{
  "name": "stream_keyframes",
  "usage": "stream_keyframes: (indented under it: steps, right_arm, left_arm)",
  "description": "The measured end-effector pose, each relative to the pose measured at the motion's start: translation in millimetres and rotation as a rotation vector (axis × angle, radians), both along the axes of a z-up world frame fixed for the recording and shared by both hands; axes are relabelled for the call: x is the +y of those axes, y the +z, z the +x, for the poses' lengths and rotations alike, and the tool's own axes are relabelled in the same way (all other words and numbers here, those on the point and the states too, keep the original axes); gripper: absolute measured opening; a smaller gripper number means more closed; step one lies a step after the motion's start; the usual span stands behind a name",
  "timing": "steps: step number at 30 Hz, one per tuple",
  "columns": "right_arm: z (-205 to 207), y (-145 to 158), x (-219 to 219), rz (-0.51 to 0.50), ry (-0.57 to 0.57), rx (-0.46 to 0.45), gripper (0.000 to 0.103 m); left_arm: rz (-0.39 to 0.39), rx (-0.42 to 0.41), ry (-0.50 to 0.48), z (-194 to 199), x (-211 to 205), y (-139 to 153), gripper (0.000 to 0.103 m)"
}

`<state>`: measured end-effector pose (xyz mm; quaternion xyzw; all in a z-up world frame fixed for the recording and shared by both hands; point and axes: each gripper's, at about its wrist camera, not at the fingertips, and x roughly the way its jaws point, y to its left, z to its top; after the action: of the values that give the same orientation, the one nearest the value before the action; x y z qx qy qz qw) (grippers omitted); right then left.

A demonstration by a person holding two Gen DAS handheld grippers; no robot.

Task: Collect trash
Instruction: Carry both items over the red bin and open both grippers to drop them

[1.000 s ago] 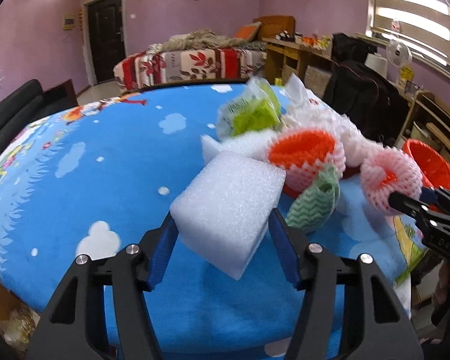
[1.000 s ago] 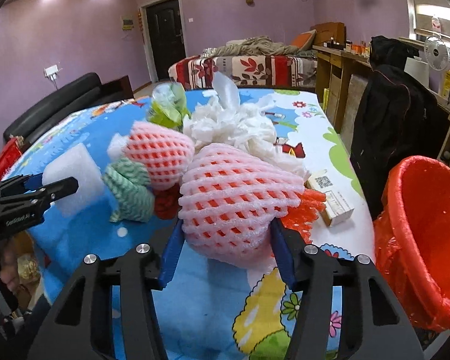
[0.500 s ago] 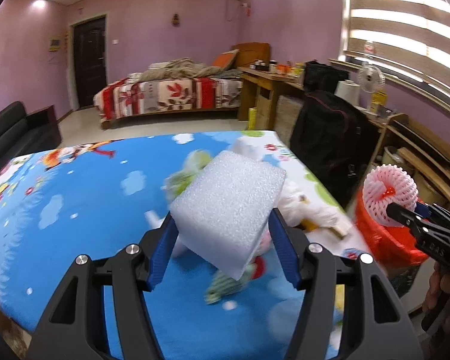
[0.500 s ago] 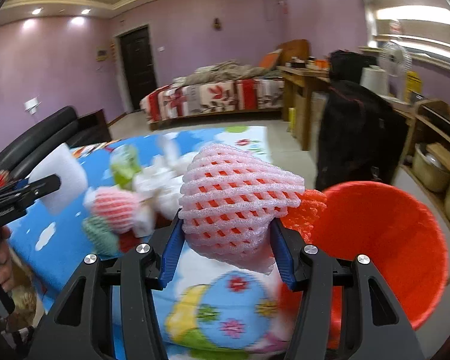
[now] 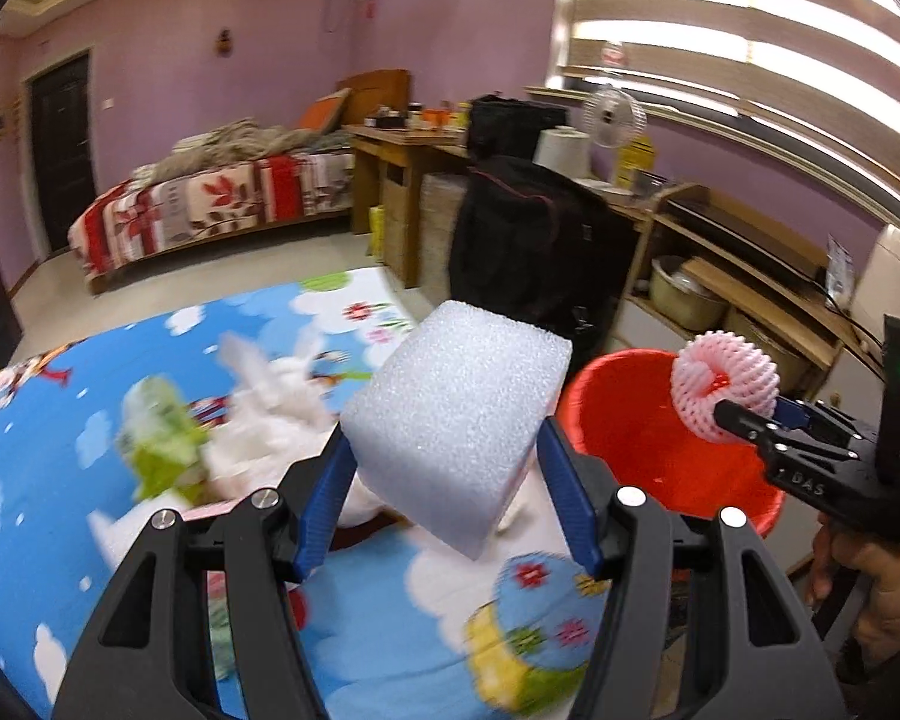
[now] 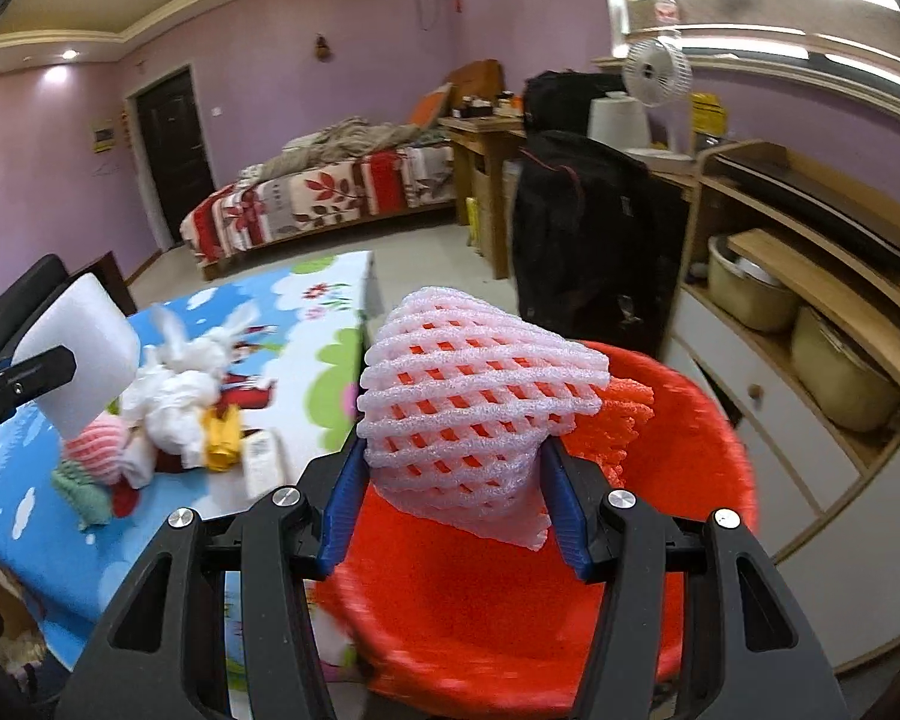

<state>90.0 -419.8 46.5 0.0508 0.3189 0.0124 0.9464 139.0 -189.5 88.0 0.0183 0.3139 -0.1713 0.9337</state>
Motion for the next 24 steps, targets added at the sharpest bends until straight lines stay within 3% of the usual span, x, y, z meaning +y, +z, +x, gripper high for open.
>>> stream_keyframes:
  steps: [10, 19, 24]
  right_arm:
    - [0.6, -4.3, -41.5, -0.028, -0.081, 0.022, 0.054]
    - [-1.5, -4.1, -63.8, -0.007, -0.114, 0.024, 0.059]
    - [-4.6, -1.5, -67.9, -0.012, -0.134, 0.007, 0.075]
  left_arm:
    - [-0.004, 0.045, -0.14, 26.6, -78.7, -6.9, 0.06]
    - [-0.04, 0.089, -0.214, 37.4, -113.5, -17.9, 0.061]
    - [-0.044, 0.09, -0.251, 38.6, -126.1, -16.6, 0.061]
